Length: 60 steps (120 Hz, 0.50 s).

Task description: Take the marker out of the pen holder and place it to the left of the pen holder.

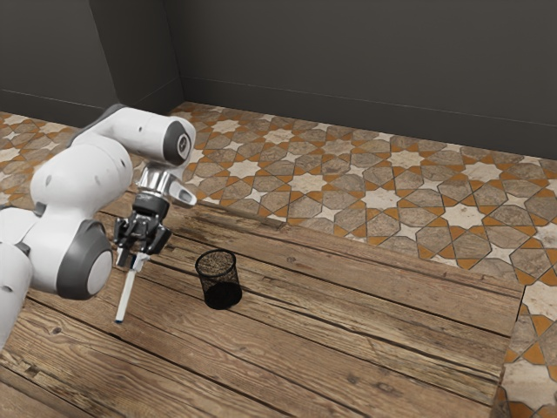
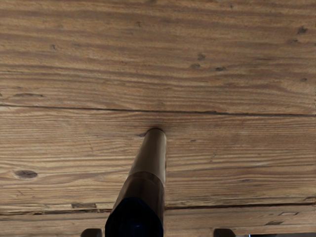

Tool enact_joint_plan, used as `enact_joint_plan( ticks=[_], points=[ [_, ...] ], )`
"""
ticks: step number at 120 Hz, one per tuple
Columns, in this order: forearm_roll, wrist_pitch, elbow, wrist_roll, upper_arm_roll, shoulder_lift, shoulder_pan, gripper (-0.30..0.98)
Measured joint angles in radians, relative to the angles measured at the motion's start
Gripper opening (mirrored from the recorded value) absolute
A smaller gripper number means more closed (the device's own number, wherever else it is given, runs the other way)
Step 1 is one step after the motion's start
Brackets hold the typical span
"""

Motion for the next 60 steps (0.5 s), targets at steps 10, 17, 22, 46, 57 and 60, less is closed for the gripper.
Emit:
enact_joint_plan(
  ticks=[10,17,22,46,57,60],
  points=[
    [-0.001,0.001,-0.003,-0.007,-0.002,-0.033,0.0,0.42],
    [0.0,0.002,-0.048,-0.012,-0.019,-0.141,-0.004,0.48],
    [0.002,0.019,-0.14,-0.016,-0.048,-0.277,-0.006,0.52],
    [0.061,0.39,-0.775,-0.028,-0.174,-1.068,-0.076,0.62],
    [0.068,0.508,-0.795,-0.032,-0.186,-1.117,-0.103,0.64],
    [0.069,0.532,-0.796,-0.033,-0.186,-1.12,-0.108,0.65]
  ],
)
